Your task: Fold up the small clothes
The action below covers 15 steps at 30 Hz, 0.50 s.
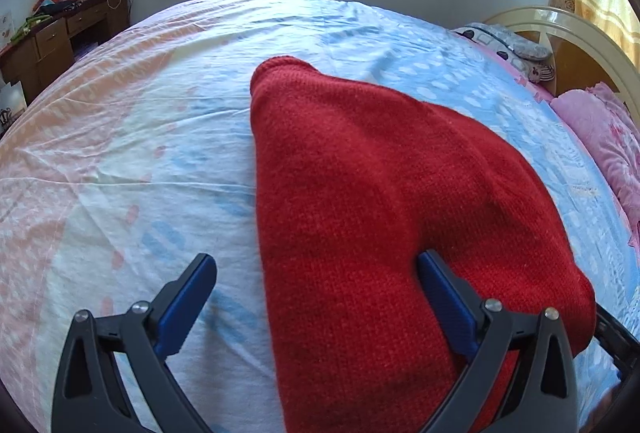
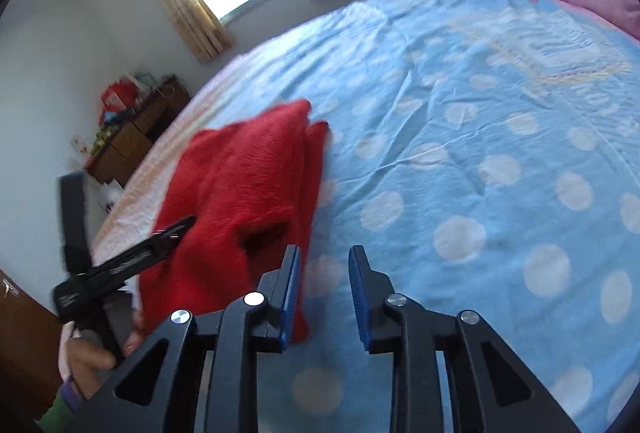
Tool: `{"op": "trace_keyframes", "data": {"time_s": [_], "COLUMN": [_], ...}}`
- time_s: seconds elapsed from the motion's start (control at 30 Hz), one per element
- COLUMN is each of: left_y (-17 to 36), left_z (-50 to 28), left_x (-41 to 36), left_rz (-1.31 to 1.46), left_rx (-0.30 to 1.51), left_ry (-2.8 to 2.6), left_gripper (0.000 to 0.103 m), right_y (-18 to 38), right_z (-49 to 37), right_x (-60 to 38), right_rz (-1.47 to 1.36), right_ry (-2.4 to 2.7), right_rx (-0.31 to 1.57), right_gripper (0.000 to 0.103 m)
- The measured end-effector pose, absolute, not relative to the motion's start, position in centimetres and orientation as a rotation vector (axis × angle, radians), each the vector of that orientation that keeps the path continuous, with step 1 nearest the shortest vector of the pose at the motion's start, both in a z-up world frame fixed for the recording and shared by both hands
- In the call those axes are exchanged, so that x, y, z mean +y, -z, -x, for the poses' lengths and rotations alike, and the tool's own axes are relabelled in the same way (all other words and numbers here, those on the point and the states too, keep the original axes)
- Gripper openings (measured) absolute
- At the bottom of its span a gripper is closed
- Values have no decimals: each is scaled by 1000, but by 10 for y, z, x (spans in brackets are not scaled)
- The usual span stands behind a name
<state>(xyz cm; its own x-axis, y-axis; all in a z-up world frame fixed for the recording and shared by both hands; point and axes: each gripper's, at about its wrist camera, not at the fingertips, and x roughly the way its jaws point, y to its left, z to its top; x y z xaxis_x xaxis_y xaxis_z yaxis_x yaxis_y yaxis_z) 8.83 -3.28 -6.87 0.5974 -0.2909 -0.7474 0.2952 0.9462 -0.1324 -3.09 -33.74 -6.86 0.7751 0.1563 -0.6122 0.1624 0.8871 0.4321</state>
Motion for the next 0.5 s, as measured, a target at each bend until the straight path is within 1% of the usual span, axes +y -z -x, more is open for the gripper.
{"op": "trace_keyframes", "data": {"time_s": [0.1, 0.2, 0.37, 0.5], "left_y": [69, 69, 64, 50], "left_z": [-87, -84, -79, -77], "left_x": [-32, -28, -11, -2], "left_rz": [-1, 7, 55, 55], "left_rx": [866, 871, 897, 862], "left_ry": [339, 340, 396, 392], "left_gripper": [103, 103, 103, 101], "right_y": [69, 88, 76, 54], "right_z": [29, 20, 35, 47], "right_x": [-323, -313, -321, -335], "right_rz": [-457, -433, -418, -443], "right_ry": [-24, -25, -27, -21], "right_rx": [695, 805, 776, 690], "right_gripper": [25, 25, 25, 26]}}
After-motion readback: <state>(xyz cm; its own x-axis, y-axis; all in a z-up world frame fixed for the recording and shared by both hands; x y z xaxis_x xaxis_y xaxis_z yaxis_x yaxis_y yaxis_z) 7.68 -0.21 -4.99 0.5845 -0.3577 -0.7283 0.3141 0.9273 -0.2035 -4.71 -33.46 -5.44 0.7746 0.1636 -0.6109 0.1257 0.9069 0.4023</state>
